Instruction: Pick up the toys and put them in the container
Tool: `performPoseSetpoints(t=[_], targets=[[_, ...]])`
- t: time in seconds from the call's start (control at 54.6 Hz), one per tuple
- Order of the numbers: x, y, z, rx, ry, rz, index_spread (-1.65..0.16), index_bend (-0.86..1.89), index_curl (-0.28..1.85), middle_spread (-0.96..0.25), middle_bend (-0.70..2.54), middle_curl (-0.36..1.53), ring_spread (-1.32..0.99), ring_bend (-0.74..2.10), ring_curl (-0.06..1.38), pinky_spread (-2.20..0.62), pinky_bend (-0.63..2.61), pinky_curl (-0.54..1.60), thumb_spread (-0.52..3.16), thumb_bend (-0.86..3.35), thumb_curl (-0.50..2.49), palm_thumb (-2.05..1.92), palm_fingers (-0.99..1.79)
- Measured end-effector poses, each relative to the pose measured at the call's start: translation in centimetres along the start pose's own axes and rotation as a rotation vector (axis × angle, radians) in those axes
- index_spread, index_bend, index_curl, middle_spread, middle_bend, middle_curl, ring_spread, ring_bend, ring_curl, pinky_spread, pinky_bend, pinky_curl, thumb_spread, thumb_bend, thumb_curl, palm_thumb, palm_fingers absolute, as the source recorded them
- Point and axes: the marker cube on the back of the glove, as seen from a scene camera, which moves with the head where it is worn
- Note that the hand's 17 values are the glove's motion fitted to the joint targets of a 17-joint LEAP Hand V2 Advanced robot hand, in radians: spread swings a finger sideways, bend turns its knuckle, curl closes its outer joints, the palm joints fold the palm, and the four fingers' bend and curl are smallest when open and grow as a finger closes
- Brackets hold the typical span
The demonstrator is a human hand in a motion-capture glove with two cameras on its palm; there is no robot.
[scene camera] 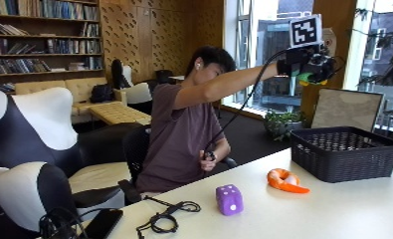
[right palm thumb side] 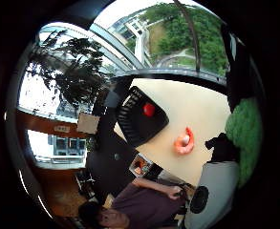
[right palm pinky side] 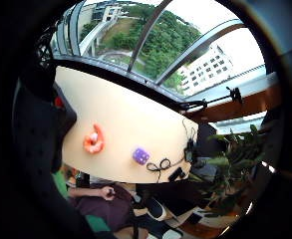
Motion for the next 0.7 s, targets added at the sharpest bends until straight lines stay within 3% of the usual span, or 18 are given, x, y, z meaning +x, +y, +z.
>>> performPoseSetpoints(t=[0.22, 0.33, 0.403, 0.439, 0.531, 0.549, 0.568, 0.586, 0.604, 0.696], targets=[[-14.2, -6.0, 6.5, -0.062, 0.073, -0.008, -0.27, 1.01, 0.88, -0.41, 0.95, 0.87, -0.48, 1.38, 0.77, -0.35, 1.35, 0.6, 0.2, 0.51, 1.38, 0.6, 0.51], [-19.3, -8.6, 10.6, -0.088, 0.12, 0.118, -0.27, 1.0, 0.92, -0.41, 0.95, 0.9, -0.48, 1.4, 0.78, -0.35, 1.37, 0.6, 0.15, 0.53, 1.41, 0.58, 0.49], [-25.4, -8.8, 12.9, -0.118, -0.069, -0.181, -0.27, 0.99, 0.95, -0.41, 0.96, 0.91, -0.48, 1.4, 0.79, -0.35, 1.38, 0.61, 0.12, 0.54, 1.43, 0.56, 0.48], [-27.1, -9.2, 14.2, -0.143, -0.112, -0.219, -0.27, 0.98, 0.95, -0.41, 0.97, 0.92, -0.48, 1.41, 0.79, -0.35, 1.38, 0.61, 0.11, 0.54, 1.44, 0.56, 0.46], [-28.2, -10.2, 18.2, -0.323, -0.079, -0.167, -0.27, 0.81, 0.96, -0.4, 0.87, 0.9, -0.46, 1.38, 0.79, -0.36, 1.44, 0.62, 0.15, 0.49, 1.43, 0.51, 0.22], [-28.5, -10.1, 18.7, -0.373, -0.126, -0.216, -0.27, 0.62, 0.9, -0.37, 0.74, 0.86, -0.45, 1.32, 0.77, -0.35, 1.49, 0.63, 0.2, 0.46, 1.42, 0.47, -0.06], [-28.5, -10.0, 19.1, -0.416, -0.173, -0.263, -0.26, 0.58, 0.9, -0.36, 0.7, 0.84, -0.43, 1.31, 0.78, -0.34, 1.51, 0.64, 0.25, 0.45, 1.43, 0.42, -0.11], [-28.5, -9.9, 19.4, -0.445, -0.207, -0.295, -0.26, 0.45, 0.84, -0.29, 0.53, 0.78, -0.35, 1.18, 0.75, -0.26, 1.49, 0.62, 0.36, 0.41, 1.42, 0.32, -0.55], [-28.4, -9.9, 19.6, -0.46, -0.228, -0.31, -0.26, 0.39, 0.81, -0.25, 0.47, 0.76, -0.31, 1.07, 0.72, -0.22, 1.46, 0.61, 0.43, 0.38, 1.39, 0.27, -0.65], [-28.9, -9.9, 20.1, -0.44, -0.209, -0.329, -0.26, 0.16, 0.66, -0.12, 0.26, 0.65, -0.17, 0.67, 0.6, -0.09, 1.26, 0.53, 0.72, 0.28, 1.26, 0.09, -0.63]])
